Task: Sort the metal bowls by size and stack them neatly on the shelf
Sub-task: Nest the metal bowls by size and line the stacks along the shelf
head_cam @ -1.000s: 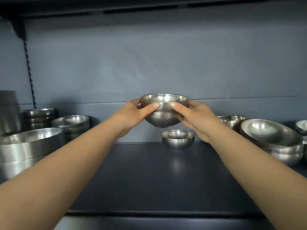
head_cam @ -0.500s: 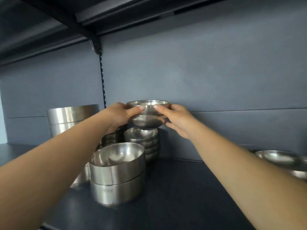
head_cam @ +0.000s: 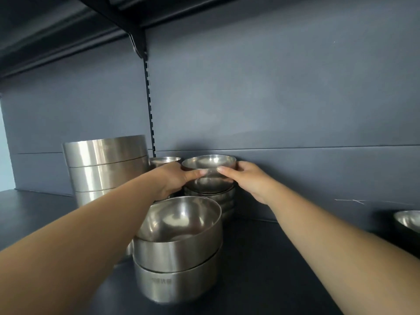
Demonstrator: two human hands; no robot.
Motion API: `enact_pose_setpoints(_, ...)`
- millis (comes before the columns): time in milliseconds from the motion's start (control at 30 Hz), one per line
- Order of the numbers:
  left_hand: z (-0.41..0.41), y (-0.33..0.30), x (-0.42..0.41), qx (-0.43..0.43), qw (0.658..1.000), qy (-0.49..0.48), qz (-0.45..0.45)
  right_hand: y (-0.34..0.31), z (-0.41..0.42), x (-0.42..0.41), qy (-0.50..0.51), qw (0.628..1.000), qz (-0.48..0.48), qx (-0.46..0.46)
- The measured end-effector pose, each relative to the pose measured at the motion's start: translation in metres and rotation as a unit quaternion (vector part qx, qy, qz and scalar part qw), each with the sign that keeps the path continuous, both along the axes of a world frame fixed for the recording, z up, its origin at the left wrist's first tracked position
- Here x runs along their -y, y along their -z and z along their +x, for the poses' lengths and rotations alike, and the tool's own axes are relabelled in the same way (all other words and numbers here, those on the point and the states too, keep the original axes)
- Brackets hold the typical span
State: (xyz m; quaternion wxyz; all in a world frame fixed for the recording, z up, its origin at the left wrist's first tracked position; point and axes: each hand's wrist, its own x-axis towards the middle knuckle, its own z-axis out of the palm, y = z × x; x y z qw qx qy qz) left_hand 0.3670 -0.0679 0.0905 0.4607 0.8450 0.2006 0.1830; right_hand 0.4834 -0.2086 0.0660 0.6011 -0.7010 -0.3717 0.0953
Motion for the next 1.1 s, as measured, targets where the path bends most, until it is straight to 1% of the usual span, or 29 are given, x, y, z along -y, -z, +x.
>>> enact_pose_setpoints(100, 0.003, 0.002, -0.005, -0.005, 1.000, 0.002, 0.017, 0.000, 0.002, -0.001, 0.016, 1.000, -0.008, 0.017)
enact_pose_setpoints(267, 0.005, 0.002, -0.007, -0.010, 1.000, -0.009, 0.026, 0.001, -0.004, 0.001, 0.013, 1.000, 0.006, -0.012)
enact_pose_setpoints(400, 0.000, 0.001, -0.005, -0.026, 0.997, -0.005, 0.079, 0.001, -0.008, 0.004, 0.024, 1.000, 0.010, -0.011)
enact_pose_setpoints(467, 0.000, -0.001, -0.004, -0.012, 0.995, -0.004, 0.101, 0.000, -0.009, 0.003, 0.019, 0.999, 0.028, -0.015)
enact_pose_setpoints(533, 0.000, -0.006, -0.002, 0.022, 0.993, 0.003, 0.113, -0.006, -0.009, 0.002, 0.015, 0.998, 0.058, -0.015)
enact_pose_setpoints(667, 0.002, -0.017, 0.002, 0.055, 0.995, 0.032, 0.079, -0.021, -0.008, 0.000, 0.025, 0.994, 0.103, 0.010)
enact_pose_setpoints(867, 0.003, -0.006, -0.011, 0.004, 0.991, 0.017, 0.131, 0.000, -0.005, -0.007, 0.030, 0.998, 0.059, 0.009)
enact_pose_setpoints(1000, 0.006, -0.002, -0.011, -0.002, 0.994, 0.028, 0.110, 0.007, -0.002, -0.013, 0.034, 0.996, 0.080, 0.000)
enact_pose_setpoints(1100, 0.010, 0.002, -0.018, -0.013, 0.996, 0.014, 0.084, 0.008, 0.000, -0.016, 0.037, 0.996, 0.083, -0.007)
